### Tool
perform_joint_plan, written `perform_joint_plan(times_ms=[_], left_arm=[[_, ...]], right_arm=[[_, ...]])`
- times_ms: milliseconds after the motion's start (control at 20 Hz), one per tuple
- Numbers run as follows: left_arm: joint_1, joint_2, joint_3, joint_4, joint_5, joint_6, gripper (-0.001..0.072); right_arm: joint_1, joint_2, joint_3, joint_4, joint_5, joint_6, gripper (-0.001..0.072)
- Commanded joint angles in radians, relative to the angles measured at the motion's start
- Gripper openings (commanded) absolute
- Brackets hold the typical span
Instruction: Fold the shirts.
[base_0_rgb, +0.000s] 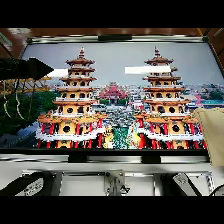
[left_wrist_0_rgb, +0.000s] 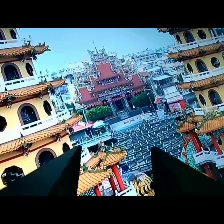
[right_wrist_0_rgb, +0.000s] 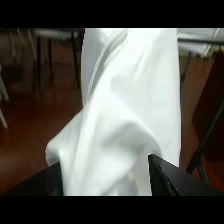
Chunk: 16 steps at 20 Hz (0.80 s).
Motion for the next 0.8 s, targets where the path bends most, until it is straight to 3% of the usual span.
perform_joint_plan(times_ms=[0,300,550,750], left_arm=[[-0.001,-0.007,0.000,0.000,0.001,-0.005,0.0533],[-0.001,-0.008,0.000,0.000,0.000,-0.007,0.0533],[-0.001,-0.008,0.000,0.000,0.000,-0.008,0.0534],[-0.001,-0.013,0.000,-0.001,0.002,-0.008,0.0533]], right_arm=[[-0.003,0.008,0.000,0.079,0.332,-0.091,0.0552],[-0.002,0.068,0.000,0.333,0.463,-0.142,0.0553],[-0.002,0.075,0.000,0.750,0.594,-0.190,0.0553],[-0.002,0.045,0.000,1.178,0.601,-0.161,0.0552]])
